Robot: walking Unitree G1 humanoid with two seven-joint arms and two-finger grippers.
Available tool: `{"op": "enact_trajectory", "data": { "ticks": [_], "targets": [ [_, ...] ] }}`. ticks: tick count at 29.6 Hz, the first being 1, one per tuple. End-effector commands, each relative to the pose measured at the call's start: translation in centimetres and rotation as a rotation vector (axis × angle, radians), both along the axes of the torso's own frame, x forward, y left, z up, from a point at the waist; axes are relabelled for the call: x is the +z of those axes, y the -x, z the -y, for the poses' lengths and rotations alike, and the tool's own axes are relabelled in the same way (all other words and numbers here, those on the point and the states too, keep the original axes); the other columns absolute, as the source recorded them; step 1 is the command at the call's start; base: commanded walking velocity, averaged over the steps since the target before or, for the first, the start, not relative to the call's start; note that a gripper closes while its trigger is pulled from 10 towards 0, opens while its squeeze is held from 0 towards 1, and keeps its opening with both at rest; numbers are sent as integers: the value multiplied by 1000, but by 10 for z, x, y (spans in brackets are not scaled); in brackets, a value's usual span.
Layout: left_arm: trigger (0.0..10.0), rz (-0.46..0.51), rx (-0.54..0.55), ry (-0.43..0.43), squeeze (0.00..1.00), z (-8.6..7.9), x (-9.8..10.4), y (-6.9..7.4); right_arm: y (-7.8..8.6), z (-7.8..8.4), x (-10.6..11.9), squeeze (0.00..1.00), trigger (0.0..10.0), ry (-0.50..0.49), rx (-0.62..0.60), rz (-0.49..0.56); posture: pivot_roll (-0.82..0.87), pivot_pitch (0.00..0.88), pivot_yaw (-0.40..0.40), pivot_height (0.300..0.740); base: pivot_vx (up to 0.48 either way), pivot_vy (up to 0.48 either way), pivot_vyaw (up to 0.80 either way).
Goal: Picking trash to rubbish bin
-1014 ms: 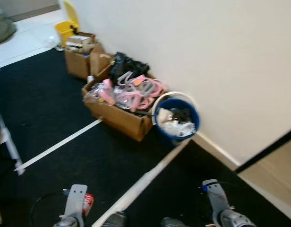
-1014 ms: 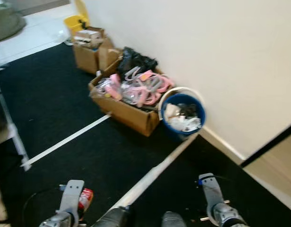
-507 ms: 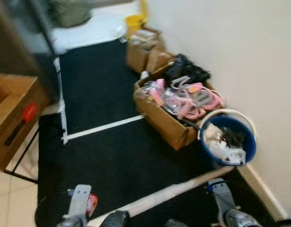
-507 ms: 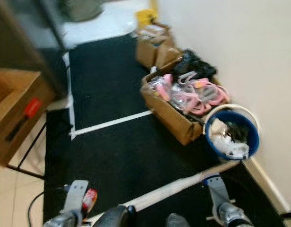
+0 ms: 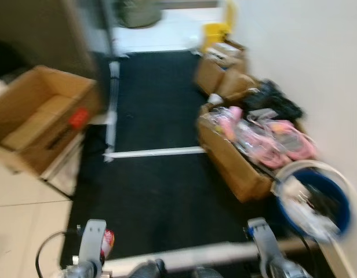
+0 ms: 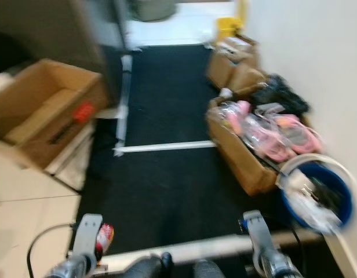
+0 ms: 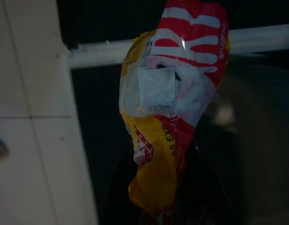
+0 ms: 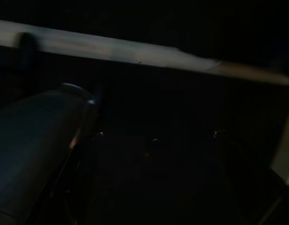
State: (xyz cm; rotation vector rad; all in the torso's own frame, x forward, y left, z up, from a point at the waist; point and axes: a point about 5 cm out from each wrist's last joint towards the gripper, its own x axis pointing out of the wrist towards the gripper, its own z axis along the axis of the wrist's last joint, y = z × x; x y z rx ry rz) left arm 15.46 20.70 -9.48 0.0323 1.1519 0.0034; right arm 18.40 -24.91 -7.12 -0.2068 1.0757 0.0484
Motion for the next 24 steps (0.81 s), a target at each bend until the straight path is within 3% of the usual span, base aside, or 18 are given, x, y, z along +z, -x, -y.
{"op": "enact_trajectory", "data": {
  "ticks": [1, 24],
  "targets": [
    [10000, 6, -4, -2, 0, 0, 1, -1, 5, -2, -3, 0, 10000, -9, -4, -19, 33, 114, -4, 740, 0, 0, 769],
    [10000, 29, 37, -13, 0, -2, 1, -1, 6, -3, -4, 0, 10000, -14, -4, -13, 40, 111, -3, 740, 0, 0, 765]
  ]
}}
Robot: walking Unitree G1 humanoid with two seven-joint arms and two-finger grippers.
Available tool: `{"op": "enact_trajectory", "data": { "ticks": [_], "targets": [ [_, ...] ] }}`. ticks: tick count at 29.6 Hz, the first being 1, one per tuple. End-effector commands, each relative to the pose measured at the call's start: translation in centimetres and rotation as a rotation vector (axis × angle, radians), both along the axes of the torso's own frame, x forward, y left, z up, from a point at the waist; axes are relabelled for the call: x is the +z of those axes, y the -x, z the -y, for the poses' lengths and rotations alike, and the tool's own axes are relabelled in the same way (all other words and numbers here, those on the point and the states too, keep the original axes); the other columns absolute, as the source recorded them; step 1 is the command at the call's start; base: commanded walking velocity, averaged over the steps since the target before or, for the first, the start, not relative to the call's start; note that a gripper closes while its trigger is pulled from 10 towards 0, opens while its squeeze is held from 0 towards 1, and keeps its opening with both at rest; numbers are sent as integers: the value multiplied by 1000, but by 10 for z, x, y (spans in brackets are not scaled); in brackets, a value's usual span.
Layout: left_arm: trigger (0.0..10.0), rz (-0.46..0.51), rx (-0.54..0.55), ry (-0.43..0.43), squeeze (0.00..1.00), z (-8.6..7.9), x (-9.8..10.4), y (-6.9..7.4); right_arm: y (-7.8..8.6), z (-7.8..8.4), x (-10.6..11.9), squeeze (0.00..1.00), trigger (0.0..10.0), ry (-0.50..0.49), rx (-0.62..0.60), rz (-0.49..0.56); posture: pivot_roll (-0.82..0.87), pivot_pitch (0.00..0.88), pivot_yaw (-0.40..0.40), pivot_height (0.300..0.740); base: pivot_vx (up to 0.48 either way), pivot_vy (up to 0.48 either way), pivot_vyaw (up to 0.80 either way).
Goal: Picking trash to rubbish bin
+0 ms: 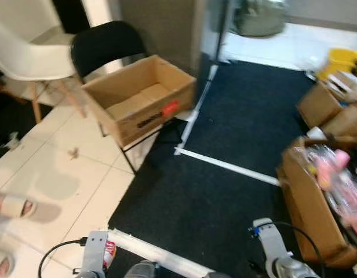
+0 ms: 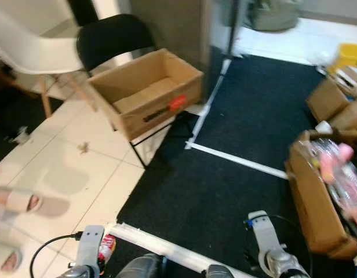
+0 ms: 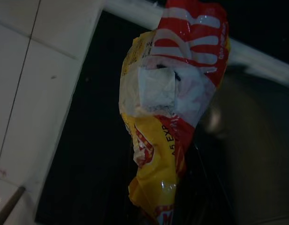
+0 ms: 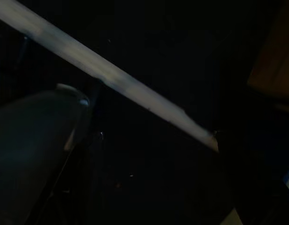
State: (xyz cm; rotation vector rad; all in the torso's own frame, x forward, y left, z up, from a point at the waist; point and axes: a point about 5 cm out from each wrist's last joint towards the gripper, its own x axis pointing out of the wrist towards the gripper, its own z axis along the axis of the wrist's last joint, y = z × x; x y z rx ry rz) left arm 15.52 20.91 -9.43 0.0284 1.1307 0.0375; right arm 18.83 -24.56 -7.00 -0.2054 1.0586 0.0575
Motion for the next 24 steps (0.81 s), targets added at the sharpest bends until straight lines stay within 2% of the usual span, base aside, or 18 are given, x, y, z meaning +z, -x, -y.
{"op": "enact_trajectory", "data": {
  "ticks": [1, 13, 24],
  "targets": [
    [10000, 7, 8, 2, 0, 1, 0, -1, 10, 0, -5, 0, 10000, -7, -12, -30, 40, 111, -3, 740, 0, 0, 750],
    [10000, 26, 29, 21, 0, 2, 1, -2, 10, 2, -4, 0, 10000, 2, -31, -27, 37, 116, -3, 740, 0, 0, 56],
    [10000, 30, 41, 24, 0, 2, 1, -2, 9, 2, -4, 0, 10000, -3, -35, -24, 39, 118, -4, 740, 255, 0, 0]
  ]
}}
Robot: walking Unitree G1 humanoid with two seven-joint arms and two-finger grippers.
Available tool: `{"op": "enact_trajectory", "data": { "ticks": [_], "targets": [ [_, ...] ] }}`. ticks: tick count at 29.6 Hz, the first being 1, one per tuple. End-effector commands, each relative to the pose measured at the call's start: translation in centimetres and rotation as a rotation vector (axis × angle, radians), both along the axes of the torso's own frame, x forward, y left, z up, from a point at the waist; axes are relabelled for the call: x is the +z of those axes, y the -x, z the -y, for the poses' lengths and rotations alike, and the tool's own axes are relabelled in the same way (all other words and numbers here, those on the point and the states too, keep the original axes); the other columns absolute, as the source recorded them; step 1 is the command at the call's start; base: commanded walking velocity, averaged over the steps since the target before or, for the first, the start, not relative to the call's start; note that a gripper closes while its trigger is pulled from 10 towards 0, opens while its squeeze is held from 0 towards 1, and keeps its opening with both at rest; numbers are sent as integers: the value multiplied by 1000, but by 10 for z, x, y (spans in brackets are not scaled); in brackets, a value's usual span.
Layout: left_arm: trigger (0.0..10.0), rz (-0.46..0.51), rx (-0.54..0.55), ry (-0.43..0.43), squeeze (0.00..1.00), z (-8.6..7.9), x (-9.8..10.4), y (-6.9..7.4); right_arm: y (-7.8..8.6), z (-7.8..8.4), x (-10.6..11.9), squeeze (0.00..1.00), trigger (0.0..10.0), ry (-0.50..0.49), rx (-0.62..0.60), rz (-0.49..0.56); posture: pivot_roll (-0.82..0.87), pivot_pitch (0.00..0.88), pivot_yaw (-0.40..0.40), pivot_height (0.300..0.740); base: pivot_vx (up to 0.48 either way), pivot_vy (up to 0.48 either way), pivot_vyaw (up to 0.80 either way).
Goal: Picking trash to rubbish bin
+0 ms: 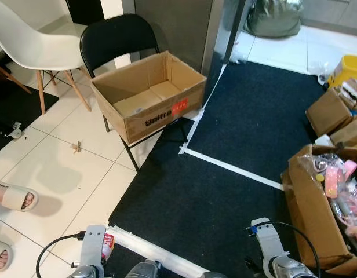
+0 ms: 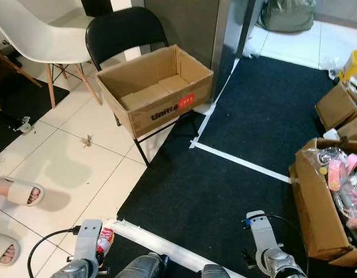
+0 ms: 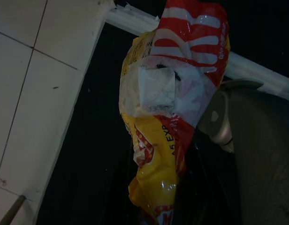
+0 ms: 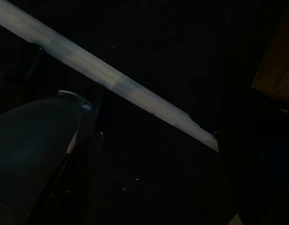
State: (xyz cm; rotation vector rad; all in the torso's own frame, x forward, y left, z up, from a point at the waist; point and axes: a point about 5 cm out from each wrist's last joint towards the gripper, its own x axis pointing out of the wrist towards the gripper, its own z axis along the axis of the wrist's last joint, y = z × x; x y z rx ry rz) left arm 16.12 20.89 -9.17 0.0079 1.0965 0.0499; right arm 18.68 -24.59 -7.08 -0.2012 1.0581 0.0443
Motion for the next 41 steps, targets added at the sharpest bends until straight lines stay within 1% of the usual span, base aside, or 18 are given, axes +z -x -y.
{"op": "enact_trajectory", "data": {
  "ticks": [1, 17, 21, 24, 27, 29, 31, 32, 33, 34, 35, 36, 37, 39, 41],
  "targets": [
    [10000, -4, 20, 14, 0, 2, -2, 4, 8, 1, -4, 0, 10000, -6, -22, -26, 39, 119, -4, 740, 262, 0, 0],
    [10000, 15, 48, 0, 0, 0, -1, 3, 8, 1, -4, 0, 10000, -10, -24, -23, 42, 119, -3, 740, 265, 0, 0],
    [10000, 72, 107, -6, 0, -1, 1, 1, 8, 1, -4, 0, 10000, -10, -24, -22, 42, 119, -3, 740, 268, 0, 0],
    [10000, 95, 120, -12, 0, -2, 1, 0, 8, 1, -4, 0, 10000, -10, -24, -22, 46, 124, -4, 740, 268, 0, 0],
    [10000, 183, 143, -18, 0, -3, 6, -6, 7, 1, -4, 0, 10000, -8, -23, -20, 46, 124, -4, 740, 273, 0, 0],
    [10000, 201, 140, -21, 0, -3, 7, -7, 7, 1, -4, 0, 10000, -8, -24, -20, 46, 124, -4, 740, 274, 0, 0],
    [10000, 241, 135, -39, 0, -15, 15, -20, 7, 1, -3, 0, 10000, -7, -23, -19, 53, 122, -3, 740, 274, 0, 0],
    [10000, 241, 135, -39, 0, -15, 15, -20, 7, 1, -3, 0, 10000, -7, -23, -19, 53, 122, -3, 740, 274, 0, 0],
    [10000, 278, 143, -57, 0, -36, 31, -41, 7, 0, -4, 0, 10000, -8, -22, -19, 52, 120, -1, 740, 270, 0, 0],
    [10000, 307, 162, -63, 0, -51, 43, -54, 7, 0, -4, 0, 10000, -8, -22, -19, 47, 120, 3, 740, 270, 0, 0],
    [10000, 325, 175, -66, 0, -59, 51, -62, 7, 0, -4, 0, 10000, -8, -23, -19, 47, 120, 3, 740, 270, 0, 0],
    [10000, 333, 182, -68, 0, -64, 55, -65, 7, 0, -4, 0, 10000, -9, -23, -19, 45, 120, 5, 740, 274, 0, 0],
    [10000, 333, 182, -68, 0, -64, 55, -65, 7, 0, -4, 0, 10000, -9, -23, -19, 45, 120, 5, 740, 274, 0, 0],
    [10000, 334, 184, -73, 0, -66, 54, -63, 8, 0, -4, 0, 10000, -10, -25, -18, 39, 122, 8, 740, 274, 0, 0],
    [10000, 356, 200, -78, 0, -70, 55, -60, 9, 0, -4, 0, 10000, -9, -25, -19, 32, 125, 5, 740, 274, 0, 0]
  ]
}}
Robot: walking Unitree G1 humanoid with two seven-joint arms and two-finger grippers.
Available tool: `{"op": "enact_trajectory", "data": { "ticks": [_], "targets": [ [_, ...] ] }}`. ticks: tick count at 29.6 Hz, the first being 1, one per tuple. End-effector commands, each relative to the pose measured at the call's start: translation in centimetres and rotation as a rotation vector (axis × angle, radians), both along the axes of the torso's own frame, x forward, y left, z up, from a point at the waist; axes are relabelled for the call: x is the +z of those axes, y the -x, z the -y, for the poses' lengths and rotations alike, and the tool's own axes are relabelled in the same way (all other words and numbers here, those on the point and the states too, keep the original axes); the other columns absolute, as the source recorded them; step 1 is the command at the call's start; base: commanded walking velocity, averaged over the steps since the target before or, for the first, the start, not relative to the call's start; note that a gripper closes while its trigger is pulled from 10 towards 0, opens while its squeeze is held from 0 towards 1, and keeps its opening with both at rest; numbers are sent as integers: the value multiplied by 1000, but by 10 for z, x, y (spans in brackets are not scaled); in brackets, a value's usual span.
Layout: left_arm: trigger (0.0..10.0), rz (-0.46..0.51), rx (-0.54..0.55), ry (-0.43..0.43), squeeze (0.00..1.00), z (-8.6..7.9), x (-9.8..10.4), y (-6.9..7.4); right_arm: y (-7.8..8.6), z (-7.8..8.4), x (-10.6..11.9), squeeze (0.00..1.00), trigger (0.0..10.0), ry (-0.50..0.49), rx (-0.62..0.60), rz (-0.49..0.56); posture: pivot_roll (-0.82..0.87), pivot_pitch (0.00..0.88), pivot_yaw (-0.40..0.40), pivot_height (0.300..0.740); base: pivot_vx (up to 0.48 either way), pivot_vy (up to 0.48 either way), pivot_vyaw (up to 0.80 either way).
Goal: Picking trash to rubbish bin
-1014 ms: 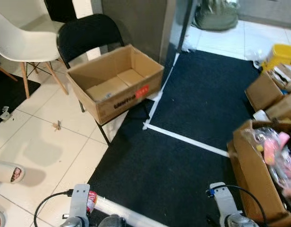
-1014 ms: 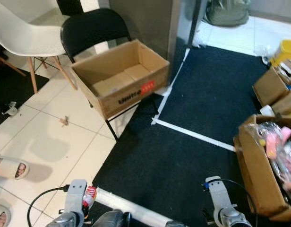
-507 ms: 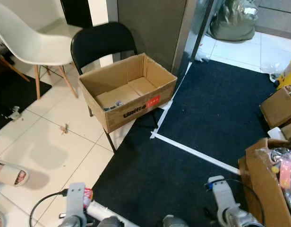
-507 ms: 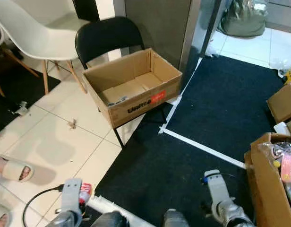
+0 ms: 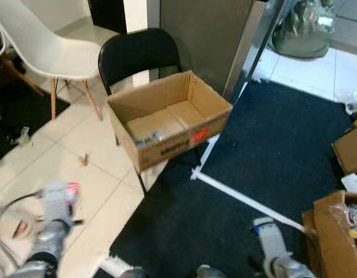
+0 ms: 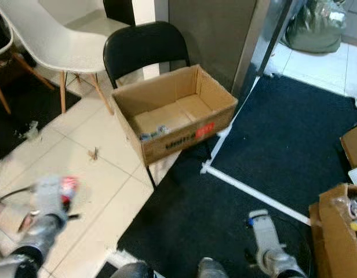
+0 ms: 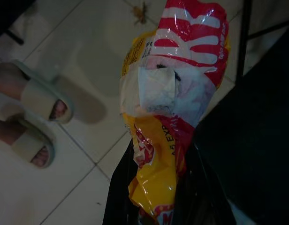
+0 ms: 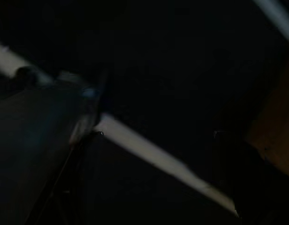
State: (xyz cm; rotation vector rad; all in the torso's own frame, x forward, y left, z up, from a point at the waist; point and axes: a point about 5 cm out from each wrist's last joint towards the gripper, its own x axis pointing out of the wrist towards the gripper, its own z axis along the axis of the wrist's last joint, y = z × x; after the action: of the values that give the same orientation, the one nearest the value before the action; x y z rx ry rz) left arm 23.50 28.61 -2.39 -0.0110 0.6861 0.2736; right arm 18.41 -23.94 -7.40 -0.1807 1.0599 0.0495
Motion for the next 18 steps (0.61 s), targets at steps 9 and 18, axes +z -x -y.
{"op": "enact_trajectory", "data": {
  "ticks": [9, 18],
  "targets": [
    [10000, 23, 6, 25, 0, -3, -7, 14, 9, 6, -3, 0, 10000, 22, -8, -29, 32, 141, -6, 740, 274, 0, 0],
    [10000, 286, -35, 39, 0, -15, 41, -30, 12, 7, -4, 0, 10000, 25, 0, -34, 37, 152, -10, 740, 276, 0, 0]
  ]
}}
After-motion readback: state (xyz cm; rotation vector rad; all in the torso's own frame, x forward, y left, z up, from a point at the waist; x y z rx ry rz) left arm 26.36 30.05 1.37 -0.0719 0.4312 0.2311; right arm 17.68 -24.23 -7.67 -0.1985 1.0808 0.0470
